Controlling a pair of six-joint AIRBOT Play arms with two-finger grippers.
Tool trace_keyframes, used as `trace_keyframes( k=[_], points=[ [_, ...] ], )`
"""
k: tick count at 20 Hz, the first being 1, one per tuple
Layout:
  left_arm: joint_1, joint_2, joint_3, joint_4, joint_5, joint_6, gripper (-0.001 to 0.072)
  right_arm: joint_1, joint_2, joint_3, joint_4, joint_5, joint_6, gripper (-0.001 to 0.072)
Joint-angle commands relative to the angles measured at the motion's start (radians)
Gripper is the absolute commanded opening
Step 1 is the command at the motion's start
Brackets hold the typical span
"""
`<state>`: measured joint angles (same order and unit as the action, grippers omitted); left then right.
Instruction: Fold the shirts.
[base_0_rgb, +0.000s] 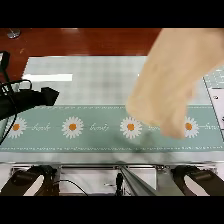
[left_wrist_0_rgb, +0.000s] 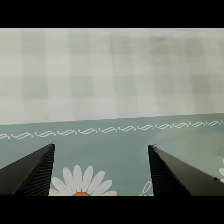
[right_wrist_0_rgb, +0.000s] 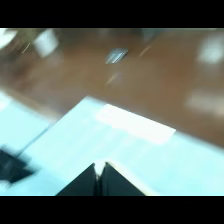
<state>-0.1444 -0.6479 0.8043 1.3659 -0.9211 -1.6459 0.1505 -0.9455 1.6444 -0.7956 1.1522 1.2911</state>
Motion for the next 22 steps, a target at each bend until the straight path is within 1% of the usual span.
trace_keyframes(
  k=[1,4,6,10,12,13,14,15,17,18,20,21,22],
  points=[
    [0.001,0.002,-0.001,-0.005,0.02,-0.002,0.0702,0.249,-0.013,-0.167,-0.06,-0.115,0.029,0.0021],
    [0.001,-0.002,-0.002,-0.006,0.02,-0.002,0.0701,0.378,-0.064,-0.264,-0.061,-0.126,0.034,0.0021],
    [0.001,-0.002,-0.003,-0.011,0.02,-0.002,0.0701,0.43,-0.099,-0.367,-0.061,-0.144,0.044,0.0021],
    [0.0,-0.002,-0.035,-0.058,0.024,-0.001,0.0701,0.472,-0.213,-0.623,-0.052,-0.209,0.112,0.0022],
    [0.0,-0.002,-0.084,-0.076,0.037,-0.001,0.0701,0.497,-0.305,-0.692,0.007,-0.235,0.122,0.0023],
    [0.0,-0.003,-0.116,-0.092,0.051,-0.001,0.0701,0.511,-0.355,-0.695,0.038,-0.237,0.121,0.0113],
    [0.0,-0.008,-0.145,-0.115,0.058,-0.001,0.0701,0.518,-0.389,-0.693,0.083,-0.238,0.108,0.0456],
    [0.0,-0.022,-0.161,-0.134,0.049,0.0,0.0701,0.512,-0.408,-0.681,0.115,-0.237,0.081,0.0625],
    [0.001,-0.077,-0.164,-0.146,0.0,0.003,0.0702,0.452,-0.393,-0.629,0.114,-0.195,0.08,0.0626],
    [0.003,-0.109,-0.164,-0.145,-0.011,0.011,0.0701,0.388,-0.366,-0.587,0.107,-0.16,0.077,0.0626],
    [0.025,-0.196,-0.165,-0.156,-0.05,0.01,0.07,0.206,-0.28,-0.524,0.085,-0.121,0.077,0.0626],
    [0.035,-0.245,-0.166,-0.19,-0.083,0.01,0.07,0.094,-0.222,-0.517,0.055,-0.119,0.08,0.0625],
    [0.033,-0.3,-0.174,-0.264,-0.112,0.046,0.07,-0.008,-0.168,-0.517,-0.011,-0.101,0.092,0.0625]
  ],
)
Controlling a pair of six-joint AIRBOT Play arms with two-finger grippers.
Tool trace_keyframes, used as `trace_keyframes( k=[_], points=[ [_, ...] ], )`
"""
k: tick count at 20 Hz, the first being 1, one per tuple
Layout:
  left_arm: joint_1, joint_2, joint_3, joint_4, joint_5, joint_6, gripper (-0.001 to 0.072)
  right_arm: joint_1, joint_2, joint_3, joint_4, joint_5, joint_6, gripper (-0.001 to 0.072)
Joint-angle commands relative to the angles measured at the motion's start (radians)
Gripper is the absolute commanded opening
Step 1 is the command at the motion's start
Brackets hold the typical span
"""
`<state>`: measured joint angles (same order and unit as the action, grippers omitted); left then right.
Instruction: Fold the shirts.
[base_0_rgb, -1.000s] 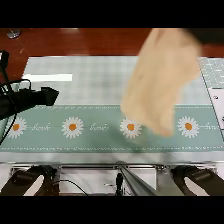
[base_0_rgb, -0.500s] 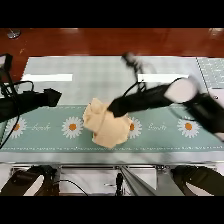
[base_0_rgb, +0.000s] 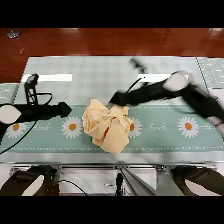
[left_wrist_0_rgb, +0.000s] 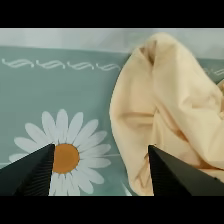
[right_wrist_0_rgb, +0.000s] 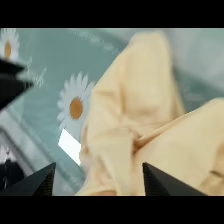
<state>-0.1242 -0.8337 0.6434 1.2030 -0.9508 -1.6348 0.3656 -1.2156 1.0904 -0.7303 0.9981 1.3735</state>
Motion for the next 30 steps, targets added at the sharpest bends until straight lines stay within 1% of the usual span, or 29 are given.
trace_keyframes(
  k=[1,2,3,4,6,7,8,9,10,12,13,14,15,16,17,20,24,27,28,29,30],
  points=[
    [-0.002,-0.16,-0.023,-0.165,-0.091,0.108,0.07,-0.318,0.151,0.032,-0.183,0.098,0.026,0.0625],
    [-0.019,-0.204,-0.032,-0.193,-0.09,0.131,0.07,-0.392,0.191,0.011,-0.282,0.144,0.053,0.0625],
    [-0.032,-0.25,-0.035,-0.203,-0.081,0.131,0.07,-0.461,0.229,-0.035,-0.362,0.184,0.075,0.0625],
    [-0.038,-0.292,-0.035,-0.228,-0.07,0.133,0.07,-0.518,0.265,-0.105,-0.405,0.206,0.085,0.0624],
    [-0.039,-0.353,-0.035,-0.365,-0.063,0.226,0.07,-0.588,0.32,-0.261,-0.372,0.207,0.089,0.0617],
    [-0.042,-0.381,-0.035,-0.424,-0.063,0.261,0.07,-0.597,0.344,-0.343,-0.332,0.195,0.088,0.0617],
    [-0.053,-0.411,-0.035,-0.46,-0.061,0.274,0.07,-0.586,0.36,-0.415,-0.29,0.18,0.086,0.0617],
    [-0.063,-0.439,-0.034,-0.483,-0.059,0.275,0.07,-0.562,0.361,-0.467,-0.248,0.169,0.08,0.0617],
    [-0.072,-0.463,-0.034,-0.521,-0.052,0.302,0.07,-0.524,0.358,-0.512,-0.211,0.153,0.074,0.0618],
    [-0.083,-0.491,-0.034,-0.637,-0.051,0.397,0.0697,-0.418,0.358,-0.571,-0.167,0.079,0.074,0.0617],
    [-0.085,-0.497,-0.034,-0.668,-0.051,0.421,0.0697,-0.359,0.358,-0.59,-0.159,0.034,0.088,0.0617],
    [-0.085,-0.501,-0.034,-0.673,-0.047,0.423,0.0663,-0.299,0.352,-0.6,-0.159,-0.011,0.114,0.0617],
    [-0.084,-0.5,-0.034,-0.673,-0.045,0.436,0.0333,-0.24,0.337,-0.602,-0.15,-0.05,0.144,0.0617],
    [-0.084,-0.499,-0.033,-0.673,-0.045,0.462,0.0036,-0.187,0.314,-0.602,-0.108,-0.089,0.148,0.0617],
    [-0.084,-0.499,-0.033,-0.673,-0.045,0.465,0.0023,-0.143,0.288,-0.602,-0.063,-0.127,0.142,0.0617],
    [-0.084,-0.499,-0.033,-0.673,-0.053,0.472,0.0023,-0.035,0.188,-0.602,0.081,-0.204,0.08,0.0617],
    [-0.084,-0.499,-0.033,-0.673,-0.055,0.471,0.0023,0.035,0.063,-0.601,0.307,-0.269,-0.066,0.0617],
    [-0.084,-0.499,-0.033,-0.673,-0.056,0.471,0.0023,0.037,-0.011,-0.601,0.476,-0.275,-0.192,0.0608],
    [-0.084,-0.499,-0.033,-0.673,-0.056,0.471,0.0023,0.037,-0.033,-0.601,0.523,-0.275,-0.227,0.0577],
    [-0.084,-0.499,-0.033,-0.673,-0.056,0.471,0.0023,0.037,-0.051,-0.598,0.552,-0.275,-0.253,0.046],
    [-0.084,-0.499,-0.033,-0.673,-0.056,0.471,0.0023,0.037,-0.07,-0.587,0.557,-0.271,-0.276,0.0238]
  ],
)
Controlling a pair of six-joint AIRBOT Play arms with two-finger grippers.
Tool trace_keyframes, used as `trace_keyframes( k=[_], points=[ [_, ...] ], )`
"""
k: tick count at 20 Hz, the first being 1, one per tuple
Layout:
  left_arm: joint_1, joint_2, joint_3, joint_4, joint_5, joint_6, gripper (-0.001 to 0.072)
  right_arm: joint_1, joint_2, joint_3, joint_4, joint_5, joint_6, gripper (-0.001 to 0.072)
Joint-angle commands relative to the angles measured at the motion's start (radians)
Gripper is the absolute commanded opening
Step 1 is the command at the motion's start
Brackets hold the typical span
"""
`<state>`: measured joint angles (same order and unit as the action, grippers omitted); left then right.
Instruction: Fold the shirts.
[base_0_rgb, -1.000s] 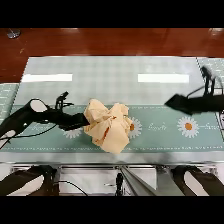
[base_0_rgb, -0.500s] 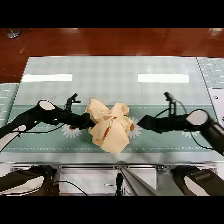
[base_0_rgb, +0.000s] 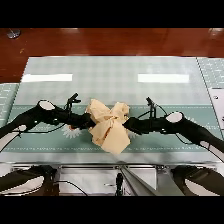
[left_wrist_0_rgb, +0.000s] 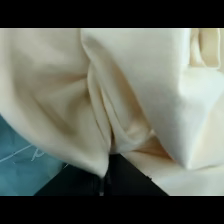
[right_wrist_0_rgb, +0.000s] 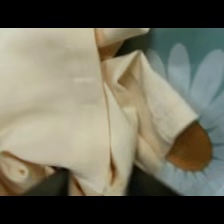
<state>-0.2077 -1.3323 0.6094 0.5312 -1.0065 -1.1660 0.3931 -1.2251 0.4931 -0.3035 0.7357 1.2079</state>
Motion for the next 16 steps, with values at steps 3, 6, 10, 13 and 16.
trace_keyframes(
  k=[3,6,10,13,16],
  points=[
    [0.021,0.007,0.022,-0.001,-0.037,0.024,0.0023,-0.015,-0.077,0.089,0.089,0.067,-0.158,0.0022],
    [0.137,0.064,0.163,-0.001,-0.156,0.057,0.0022,-0.144,-0.027,0.31,-0.075,0.164,-0.058,0.0022],
    [0.223,0.195,0.495,-0.001,-0.017,-0.016,0.0022,-0.277,0.021,0.802,-0.235,0.227,0.108,0.0021],
    [0.22,0.231,0.811,0.005,0.004,-0.017,0.0021,-0.277,0.021,1.216,-0.406,0.365,0.174,0.0021],
    [0.221,0.279,1.067,0.068,0.0,-0.026,0.0021,-0.277,0.044,1.515,-0.47,0.534,0.193,0.0021]
  ],
)
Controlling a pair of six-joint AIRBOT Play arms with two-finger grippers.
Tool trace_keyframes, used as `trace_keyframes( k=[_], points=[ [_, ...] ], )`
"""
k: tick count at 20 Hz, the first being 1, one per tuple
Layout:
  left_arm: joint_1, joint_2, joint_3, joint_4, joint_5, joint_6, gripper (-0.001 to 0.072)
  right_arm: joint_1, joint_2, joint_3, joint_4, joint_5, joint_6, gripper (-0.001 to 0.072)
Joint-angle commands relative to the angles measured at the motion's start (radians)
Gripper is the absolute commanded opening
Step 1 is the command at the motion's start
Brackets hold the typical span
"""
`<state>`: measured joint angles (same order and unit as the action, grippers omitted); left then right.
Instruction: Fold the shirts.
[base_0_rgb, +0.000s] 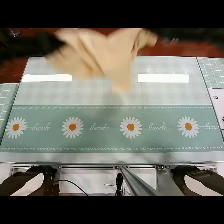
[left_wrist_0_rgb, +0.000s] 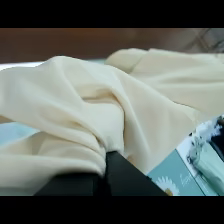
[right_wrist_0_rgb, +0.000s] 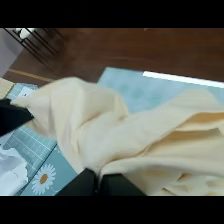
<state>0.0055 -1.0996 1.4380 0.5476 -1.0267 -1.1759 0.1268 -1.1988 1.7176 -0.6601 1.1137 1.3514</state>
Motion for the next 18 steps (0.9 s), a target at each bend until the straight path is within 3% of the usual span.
trace_keyframes(
  k=[1,4,7,9,11,12,14,18],
  points=[
    [0.008,0.068,0.293,0.087,0.019,-0.037,0.0022,-0.011,0.044,0.342,-0.117,0.195,0.051,0.0021],
    [0.008,0.164,0.364,0.221,-0.057,-0.05,0.0022,-0.011,0.167,0.349,-0.198,0.312,0.043,0.0021],
    [0.008,0.269,0.361,0.466,-0.228,-0.161,0.0021,-0.011,0.28,0.349,-0.388,0.439,0.079,0.0022],
    [0.008,0.317,0.359,0.557,-0.359,-0.218,0.0022,-0.011,0.329,0.345,-0.422,0.495,0.106,0.0022],
    [0.003,0.348,0.324,0.552,-0.44,-0.257,0.0021,-0.011,0.38,0.277,-0.401,0.537,0.135,0.0022],
    [-0.004,0.368,0.275,0.552,-0.453,-0.31,0.0022,-0.011,0.406,0.211,-0.362,0.544,0.135,0.0022],
    [-0.027,0.412,0.113,0.546,-0.449,-0.322,0.0022,-0.011,0.454,0.031,-0.308,0.553,0.138,0.0022],
    [-0.11,0.436,-0.313,0.458,-0.443,-0.329,0.0022,-0.011,0.519,-0.389,-0.309,0.396,0.132,0.0022]
  ],
)
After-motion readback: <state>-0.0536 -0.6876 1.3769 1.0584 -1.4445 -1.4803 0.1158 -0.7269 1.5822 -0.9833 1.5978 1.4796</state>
